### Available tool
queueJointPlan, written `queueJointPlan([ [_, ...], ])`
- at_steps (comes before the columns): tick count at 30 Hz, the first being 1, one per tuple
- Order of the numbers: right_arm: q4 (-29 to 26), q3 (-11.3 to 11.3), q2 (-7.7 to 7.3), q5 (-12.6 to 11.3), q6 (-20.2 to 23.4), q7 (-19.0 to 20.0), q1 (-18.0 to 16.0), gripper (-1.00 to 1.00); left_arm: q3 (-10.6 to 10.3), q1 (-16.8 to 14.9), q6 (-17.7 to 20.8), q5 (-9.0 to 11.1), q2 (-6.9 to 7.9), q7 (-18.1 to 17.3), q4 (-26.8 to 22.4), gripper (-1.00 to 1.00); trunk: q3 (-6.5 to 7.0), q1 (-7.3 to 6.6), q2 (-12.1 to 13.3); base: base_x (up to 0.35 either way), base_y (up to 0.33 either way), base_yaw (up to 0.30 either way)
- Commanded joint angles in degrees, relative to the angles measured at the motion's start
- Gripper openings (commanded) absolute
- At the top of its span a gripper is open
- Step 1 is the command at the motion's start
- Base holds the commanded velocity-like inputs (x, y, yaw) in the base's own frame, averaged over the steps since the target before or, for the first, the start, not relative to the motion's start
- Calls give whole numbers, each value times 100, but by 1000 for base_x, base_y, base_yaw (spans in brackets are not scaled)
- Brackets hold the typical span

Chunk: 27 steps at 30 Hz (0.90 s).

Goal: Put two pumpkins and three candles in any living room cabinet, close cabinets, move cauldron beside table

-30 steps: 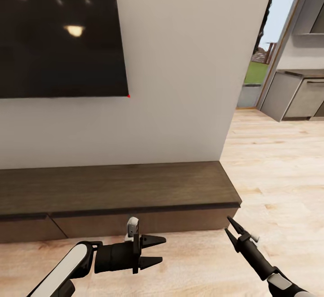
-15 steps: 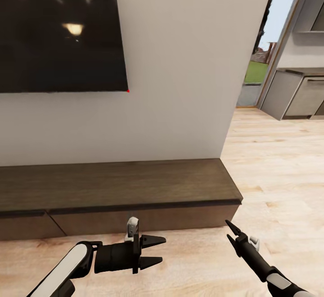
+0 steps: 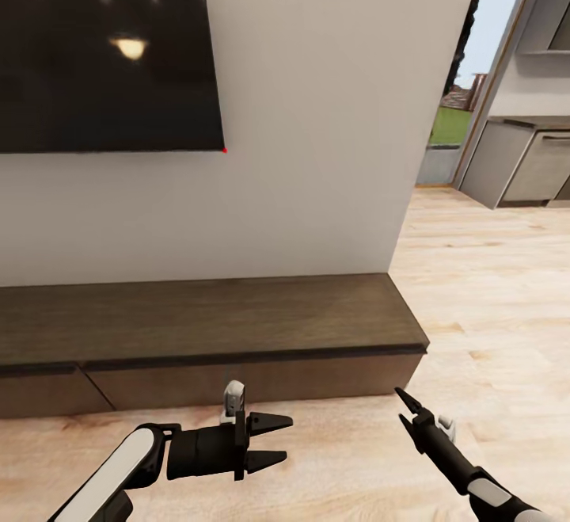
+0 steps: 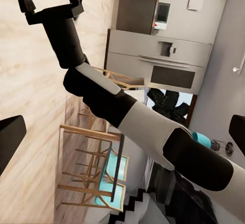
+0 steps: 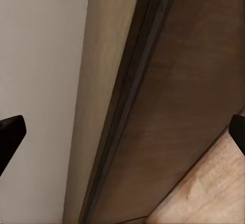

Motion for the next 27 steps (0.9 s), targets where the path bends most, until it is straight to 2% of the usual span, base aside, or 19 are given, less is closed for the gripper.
queueJointPlan([
  [1,-7,28,1,-63,63,13,-9,100,-8,-5,4,-11,2,-25,0,100,-23,22,-44,0,0,0],
  [9,-17,28,8,-60,71,11,-140,100,-13,-6,3,-20,0,-14,0,100,-167,197,-365,0,0,0],
  [18,-25,28,-11,-62,276,147,-160,100,-16,-6,4,-20,0,-16,0,100,-328,395,-725,0,0,0],
  [22,-25,28,-11,-64,373,322,-160,100,-16,-6,4,-20,0,-16,0,100,-400,483,-886,0,0,0],
  [27,-25,28,-11,-65,601,778,-161,100,-16,-6,4,-20,0,-21,0,100,-490,593,-1086,0,0,0],
])
